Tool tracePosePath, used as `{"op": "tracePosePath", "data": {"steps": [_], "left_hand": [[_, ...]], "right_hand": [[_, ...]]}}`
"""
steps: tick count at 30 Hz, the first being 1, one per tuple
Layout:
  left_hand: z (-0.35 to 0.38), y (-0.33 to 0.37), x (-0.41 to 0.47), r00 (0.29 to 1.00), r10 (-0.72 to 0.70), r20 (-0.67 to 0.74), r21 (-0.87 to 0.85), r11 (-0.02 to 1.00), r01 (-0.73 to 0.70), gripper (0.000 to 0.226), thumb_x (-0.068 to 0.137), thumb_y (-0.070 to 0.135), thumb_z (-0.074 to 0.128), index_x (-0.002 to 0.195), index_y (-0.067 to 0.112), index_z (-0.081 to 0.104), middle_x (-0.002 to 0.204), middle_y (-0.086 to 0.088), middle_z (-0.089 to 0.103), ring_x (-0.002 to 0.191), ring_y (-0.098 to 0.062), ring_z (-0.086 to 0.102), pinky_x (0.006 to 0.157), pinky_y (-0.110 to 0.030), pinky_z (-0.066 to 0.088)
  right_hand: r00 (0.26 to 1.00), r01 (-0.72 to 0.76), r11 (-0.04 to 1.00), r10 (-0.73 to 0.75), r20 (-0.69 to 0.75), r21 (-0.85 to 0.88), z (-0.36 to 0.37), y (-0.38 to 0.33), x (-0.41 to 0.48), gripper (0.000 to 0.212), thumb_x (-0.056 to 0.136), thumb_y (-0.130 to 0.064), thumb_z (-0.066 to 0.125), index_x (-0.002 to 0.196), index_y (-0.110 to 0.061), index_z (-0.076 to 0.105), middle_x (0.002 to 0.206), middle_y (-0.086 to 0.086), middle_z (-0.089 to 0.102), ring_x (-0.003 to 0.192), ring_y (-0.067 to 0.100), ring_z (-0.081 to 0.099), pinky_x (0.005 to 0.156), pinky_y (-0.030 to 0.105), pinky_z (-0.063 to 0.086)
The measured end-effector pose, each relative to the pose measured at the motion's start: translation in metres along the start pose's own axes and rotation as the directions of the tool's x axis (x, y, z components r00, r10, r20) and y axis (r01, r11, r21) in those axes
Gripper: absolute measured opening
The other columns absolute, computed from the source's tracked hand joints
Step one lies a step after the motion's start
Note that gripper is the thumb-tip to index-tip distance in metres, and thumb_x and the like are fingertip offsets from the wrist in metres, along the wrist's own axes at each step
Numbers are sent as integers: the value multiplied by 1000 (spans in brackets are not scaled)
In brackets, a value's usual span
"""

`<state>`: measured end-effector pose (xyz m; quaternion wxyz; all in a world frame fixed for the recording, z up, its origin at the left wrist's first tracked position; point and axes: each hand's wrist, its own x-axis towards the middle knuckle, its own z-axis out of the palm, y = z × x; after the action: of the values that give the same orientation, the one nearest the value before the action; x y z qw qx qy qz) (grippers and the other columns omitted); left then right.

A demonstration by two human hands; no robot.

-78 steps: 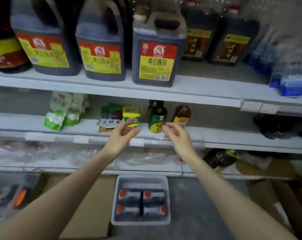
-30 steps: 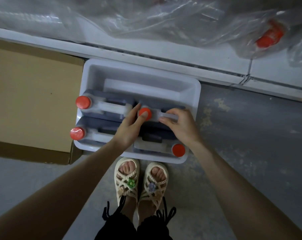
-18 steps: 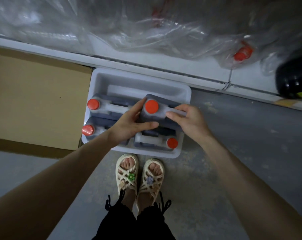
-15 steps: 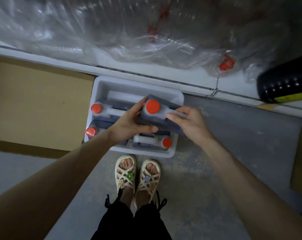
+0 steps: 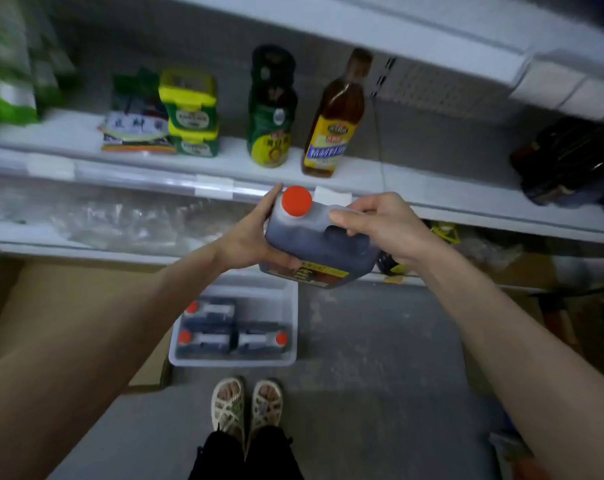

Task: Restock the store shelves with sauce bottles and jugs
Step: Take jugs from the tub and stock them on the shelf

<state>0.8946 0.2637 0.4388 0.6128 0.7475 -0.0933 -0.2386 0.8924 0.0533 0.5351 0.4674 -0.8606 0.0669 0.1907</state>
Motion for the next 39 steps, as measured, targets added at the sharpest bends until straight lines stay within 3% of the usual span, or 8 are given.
{"op": "tracePosePath", "data": {"steps": [7,12,15,20,24,34,37,39], "left_hand": [[-36,190,-30,975,209,-78,55,977,-205,108,40,24,95,134,18,41,121,8,61,101,5,62,81,-16,52],[-45,289,-42,946,301,-119,108,951,-289,88,55,6,90,128,17,44,109,10,63,90,4,64,72,-10,50],[-45,327,-41,932,338,-129,143,937,-319,85,55,10,92,126,16,45,108,10,62,92,6,62,76,-14,50],[-38,365,-23,920,364,-145,144,928,-345,100,37,35,93,125,23,46,112,8,65,102,-9,64,87,-31,53],[-26,378,7,921,363,-140,115,930,-349,105,37,34,92,129,22,44,115,3,65,104,-14,65,93,-41,53],[-4,396,98,906,354,-232,153,933,-325,93,57,15,91,135,18,41,112,6,62,100,-10,62,80,-28,54],[0,396,126,911,319,-261,154,946,-287,99,50,22,94,133,13,42,115,1,63,102,-14,63,88,-35,54],[5,394,140,912,299,-282,163,951,-262,79,53,19,93,121,12,52,107,0,67,97,-14,66,85,-34,54]], "right_hand": [[968,185,978,-198,-154,-95,-96,-155,-74,33,80,-29,76,80,4,69,60,3,55,50,3,46,48,15,35],[914,287,947,-315,-254,-143,-149,-222,-110,31,73,-35,80,78,-6,73,65,-1,64,66,12,57,62,27,41],[890,333,931,-363,-276,-150,-175,-244,-122,18,73,-30,82,70,-16,71,59,-11,65,59,2,59,56,20,44],[843,395,901,-433,-319,-180,-214,-257,-117,15,73,-29,82,76,-19,71,73,-7,67,71,6,61,62,22,45],[814,435,885,-466,-347,-168,-242,-251,-97,27,74,-25,81,92,-7,73,83,1,68,80,13,62,71,26,48],[797,494,856,-516,-316,-152,-308,-235,-23,12,74,-20,81,78,-18,70,83,1,69,84,16,64,83,35,52],[792,499,851,-524,-314,-165,-324,-226,2,22,74,-21,81,91,-10,71,89,4,70,88,19,65,83,35,52],[788,508,843,-538,-299,-179,-334,-222,17,35,75,-22,81,102,-5,70,96,6,70,91,19,65,79,28,52]]}}
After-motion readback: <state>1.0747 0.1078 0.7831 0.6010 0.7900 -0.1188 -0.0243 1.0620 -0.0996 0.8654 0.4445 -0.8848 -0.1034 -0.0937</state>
